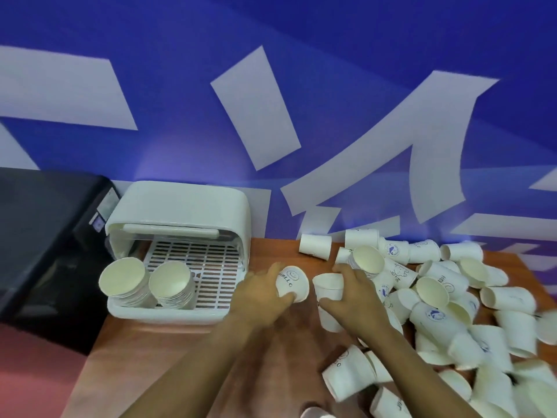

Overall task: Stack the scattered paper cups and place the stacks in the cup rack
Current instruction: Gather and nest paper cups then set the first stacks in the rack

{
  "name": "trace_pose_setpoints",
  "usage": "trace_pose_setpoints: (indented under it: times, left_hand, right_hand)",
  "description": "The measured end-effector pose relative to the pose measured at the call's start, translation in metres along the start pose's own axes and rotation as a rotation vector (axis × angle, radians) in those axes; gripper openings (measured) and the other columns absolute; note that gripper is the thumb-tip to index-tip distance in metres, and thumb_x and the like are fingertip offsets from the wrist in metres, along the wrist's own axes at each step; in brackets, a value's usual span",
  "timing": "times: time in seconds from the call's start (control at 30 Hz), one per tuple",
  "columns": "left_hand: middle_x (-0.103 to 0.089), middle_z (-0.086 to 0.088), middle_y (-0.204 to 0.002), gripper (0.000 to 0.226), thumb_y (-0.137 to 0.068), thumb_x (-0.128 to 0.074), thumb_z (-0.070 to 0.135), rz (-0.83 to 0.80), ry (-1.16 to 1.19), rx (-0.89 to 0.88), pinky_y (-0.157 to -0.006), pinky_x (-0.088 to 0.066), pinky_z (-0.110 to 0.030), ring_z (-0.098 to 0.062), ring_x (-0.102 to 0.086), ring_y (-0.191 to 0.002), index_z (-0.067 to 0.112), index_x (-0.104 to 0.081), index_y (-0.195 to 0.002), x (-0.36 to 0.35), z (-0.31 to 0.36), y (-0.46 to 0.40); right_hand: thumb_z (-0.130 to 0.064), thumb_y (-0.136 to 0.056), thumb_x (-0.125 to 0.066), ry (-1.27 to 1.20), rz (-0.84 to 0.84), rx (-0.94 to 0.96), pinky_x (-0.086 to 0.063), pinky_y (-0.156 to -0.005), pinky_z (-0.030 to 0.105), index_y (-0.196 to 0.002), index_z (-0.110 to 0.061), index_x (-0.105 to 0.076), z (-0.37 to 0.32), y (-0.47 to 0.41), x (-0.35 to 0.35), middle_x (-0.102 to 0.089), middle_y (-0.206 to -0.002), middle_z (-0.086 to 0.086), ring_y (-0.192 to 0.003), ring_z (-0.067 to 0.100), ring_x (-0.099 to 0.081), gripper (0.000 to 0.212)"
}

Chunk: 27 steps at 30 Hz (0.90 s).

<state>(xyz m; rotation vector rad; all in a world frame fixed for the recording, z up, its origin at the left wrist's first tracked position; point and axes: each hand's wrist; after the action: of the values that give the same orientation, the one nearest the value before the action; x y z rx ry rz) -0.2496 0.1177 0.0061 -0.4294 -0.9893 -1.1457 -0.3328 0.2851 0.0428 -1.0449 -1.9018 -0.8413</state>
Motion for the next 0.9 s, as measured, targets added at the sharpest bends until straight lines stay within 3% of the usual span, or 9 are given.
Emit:
trace_pose_setpoints:
  times: [0.2, 0.33, 0.43, 0.57, 0.77, 0.9]
  left_hand:
    - [-0.051, 0.008, -0.138, 0.067, -0.082, -0.063, 0.048, 0.072, 0.195, -0.015, -0.099, -0.041, -0.032, -0.020, -0.047, -0.121, 0.039, -0.033, -0.141, 0.041, -0.013, 0.032]
    - [-0.053, 0.007, -0.134, 0.077, -0.081, -0.070, 0.031, 0.087, 0.428, -0.002, -0.087, -0.038, -0.021, -0.014, -0.054, -0.112, 0.037, -0.026, -0.144, 0.065, -0.033, 0.056]
    - [-0.052, 0.008, -0.126, 0.092, -0.076, -0.072, 0.024, 0.105, 0.471, 0.011, -0.067, -0.042, -0.010, -0.008, -0.055, -0.096, 0.039, -0.016, -0.147, 0.076, -0.050, 0.071]
    - [-0.041, 0.001, -0.123, 0.092, -0.069, -0.073, 0.022, 0.105, 0.440, 0.021, -0.081, -0.037, -0.021, -0.013, -0.049, -0.100, 0.043, -0.020, -0.141, 0.091, -0.068, 0.091]
    - [-0.043, 0.003, -0.112, 0.079, -0.061, -0.074, 0.004, 0.165, 0.511, -0.023, -0.077, -0.039, -0.022, -0.015, -0.048, -0.101, 0.033, -0.031, -0.121, 0.106, -0.097, 0.109]
    - [-0.043, 0.019, -0.100, 0.080, -0.061, -0.073, -0.004, 0.214, 0.565, -0.039, -0.073, -0.043, -0.020, -0.013, -0.051, -0.094, 0.028, -0.031, -0.121, 0.117, -0.111, 0.117]
  right_hand:
    - [-0.043, -0.075, -0.068, 0.043, 0.038, 0.004, -0.044, -0.095, 0.039, -0.139, -0.029, -0.031, -0.025, 0.019, 0.007, -0.041, -0.135, 0.002, -0.123, 0.024, -0.043, 0.075]
    - [-0.039, -0.075, -0.069, 0.025, 0.059, 0.048, -0.043, -0.095, 0.038, -0.139, -0.029, -0.031, -0.043, 0.032, 0.003, -0.039, -0.135, 0.004, -0.123, 0.025, -0.043, 0.075]
    - [-0.038, -0.075, -0.069, 0.030, 0.058, 0.079, -0.043, -0.093, 0.035, -0.141, -0.029, -0.029, -0.058, 0.042, -0.004, -0.037, -0.135, 0.003, -0.123, 0.023, -0.043, 0.077]
    - [-0.039, -0.075, -0.068, 0.035, 0.039, 0.111, -0.042, -0.094, 0.034, -0.141, -0.026, -0.031, -0.079, 0.053, -0.015, -0.036, -0.135, 0.003, -0.122, 0.023, -0.044, 0.077]
    - [-0.042, -0.073, -0.071, 0.038, 0.001, 0.157, -0.044, -0.087, 0.029, -0.129, -0.025, -0.038, -0.115, 0.064, -0.032, -0.036, -0.125, 0.000, -0.111, 0.021, -0.048, 0.067]
    - [-0.043, -0.073, -0.072, 0.052, 0.001, 0.181, -0.042, -0.081, 0.025, -0.127, -0.025, -0.038, -0.135, 0.068, -0.039, -0.035, -0.123, -0.001, -0.108, 0.019, -0.049, 0.067]
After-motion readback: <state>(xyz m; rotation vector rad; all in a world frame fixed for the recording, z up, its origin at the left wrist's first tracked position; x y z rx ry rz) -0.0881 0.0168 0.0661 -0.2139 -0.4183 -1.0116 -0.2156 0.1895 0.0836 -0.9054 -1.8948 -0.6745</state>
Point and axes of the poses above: each hand's wrist, its own y-axis away from the middle knuckle, its own x-axis out of the back of the hand, z = x × y
